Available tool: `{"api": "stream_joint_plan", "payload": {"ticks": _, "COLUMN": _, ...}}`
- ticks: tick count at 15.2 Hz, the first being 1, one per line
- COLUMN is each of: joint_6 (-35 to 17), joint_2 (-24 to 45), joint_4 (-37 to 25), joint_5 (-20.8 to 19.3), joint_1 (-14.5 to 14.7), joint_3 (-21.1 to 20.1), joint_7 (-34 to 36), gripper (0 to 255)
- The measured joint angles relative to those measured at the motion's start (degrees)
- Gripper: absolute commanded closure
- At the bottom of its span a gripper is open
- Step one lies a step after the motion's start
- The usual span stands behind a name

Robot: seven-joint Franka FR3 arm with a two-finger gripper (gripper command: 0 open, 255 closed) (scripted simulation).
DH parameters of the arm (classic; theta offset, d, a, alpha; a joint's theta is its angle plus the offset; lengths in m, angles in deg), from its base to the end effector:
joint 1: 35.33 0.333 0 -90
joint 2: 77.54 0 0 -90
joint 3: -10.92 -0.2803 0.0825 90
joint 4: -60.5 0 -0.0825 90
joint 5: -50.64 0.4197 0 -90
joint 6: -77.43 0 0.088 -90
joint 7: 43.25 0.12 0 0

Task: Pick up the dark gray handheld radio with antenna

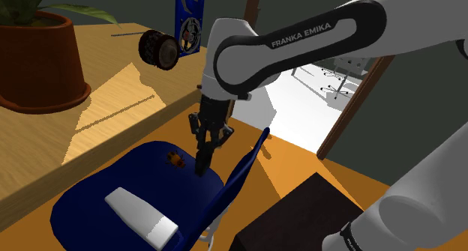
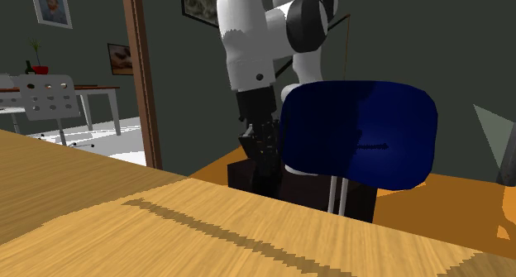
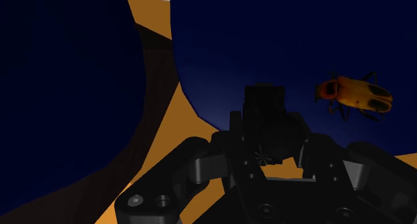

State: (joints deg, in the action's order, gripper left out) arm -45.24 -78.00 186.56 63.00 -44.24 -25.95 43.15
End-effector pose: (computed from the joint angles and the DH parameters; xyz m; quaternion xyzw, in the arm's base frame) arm 0.4822 0.2688 0.3124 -0.8380 0.5381 0.0870 0.0251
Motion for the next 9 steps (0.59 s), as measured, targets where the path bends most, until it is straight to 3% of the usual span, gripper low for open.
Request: {"api": "stream_joint_plan", "payload": {"ticks": 9, "joint_6": 7.2, "joint_2": -3.5, "joint_4": -4.2, "joint_5": 1.4, "joint_1": -0.3, "joint_3": 0.6, "joint_7": -0.3, "gripper": 255}}
